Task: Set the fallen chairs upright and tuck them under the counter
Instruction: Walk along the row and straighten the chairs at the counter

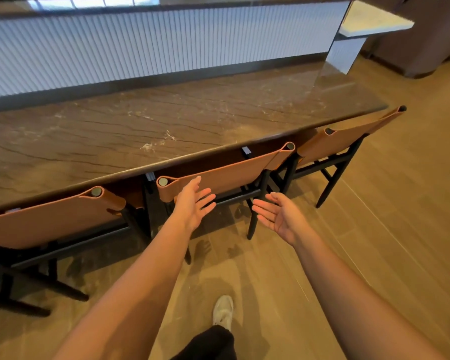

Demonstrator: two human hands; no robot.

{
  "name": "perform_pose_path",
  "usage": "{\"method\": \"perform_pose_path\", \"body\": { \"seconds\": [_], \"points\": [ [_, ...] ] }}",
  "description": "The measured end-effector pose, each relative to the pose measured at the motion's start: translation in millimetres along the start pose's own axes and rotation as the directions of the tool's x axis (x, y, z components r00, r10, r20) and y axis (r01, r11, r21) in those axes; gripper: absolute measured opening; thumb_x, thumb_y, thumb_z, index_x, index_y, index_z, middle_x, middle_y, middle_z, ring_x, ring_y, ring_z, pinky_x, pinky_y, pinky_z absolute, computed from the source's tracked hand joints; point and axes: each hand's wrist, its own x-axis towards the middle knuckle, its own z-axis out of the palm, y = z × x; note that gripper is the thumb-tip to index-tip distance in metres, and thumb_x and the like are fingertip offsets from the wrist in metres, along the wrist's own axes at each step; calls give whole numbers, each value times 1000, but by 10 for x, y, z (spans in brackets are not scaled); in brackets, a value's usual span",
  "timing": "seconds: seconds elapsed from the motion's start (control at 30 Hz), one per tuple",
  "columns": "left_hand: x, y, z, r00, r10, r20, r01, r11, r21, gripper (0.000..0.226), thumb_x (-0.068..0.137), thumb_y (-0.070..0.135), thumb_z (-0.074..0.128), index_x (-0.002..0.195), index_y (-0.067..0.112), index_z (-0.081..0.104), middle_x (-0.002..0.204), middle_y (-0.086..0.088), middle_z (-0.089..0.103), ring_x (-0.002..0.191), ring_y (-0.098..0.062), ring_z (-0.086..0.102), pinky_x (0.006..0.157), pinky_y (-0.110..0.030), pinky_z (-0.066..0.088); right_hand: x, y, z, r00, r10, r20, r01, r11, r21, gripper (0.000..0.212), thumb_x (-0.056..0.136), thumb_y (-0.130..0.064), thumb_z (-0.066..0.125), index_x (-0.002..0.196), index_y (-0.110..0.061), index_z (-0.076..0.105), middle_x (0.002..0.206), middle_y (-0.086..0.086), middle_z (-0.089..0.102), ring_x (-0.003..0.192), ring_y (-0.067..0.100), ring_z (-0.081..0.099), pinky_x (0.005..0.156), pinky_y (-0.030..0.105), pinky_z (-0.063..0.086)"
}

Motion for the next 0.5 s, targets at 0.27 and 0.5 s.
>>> {"method": "perform_pose_path", "body": {
  "seconds": [0.27, 0.5],
  "points": [
    [584, 286, 141, 986, -95, -136, 74, 985, -154, 59, 94, 33, 57, 145, 20, 32, 144, -21, 40, 124, -37, 50, 92, -46, 47, 817, -404, 274, 996, 85, 14, -84, 996, -35, 49, 100, -32, 47, 145, -14, 35, 121, 15, 64, 101, 26, 67, 81, 37, 55],
    [895, 271, 225, 957, -159, -243, 87, 956, -282, 44, 95, 25, 55, 135, 16, 39, 140, -25, 42, 124, -39, 49, 101, -49, 44, 1446, -718, 319, 987, 160, -1, -160, 987, -24, 31, 97, -29, 55, 123, -16, 47, 131, 19, 56, 100, 30, 64, 76, 39, 55]
  ]
}}
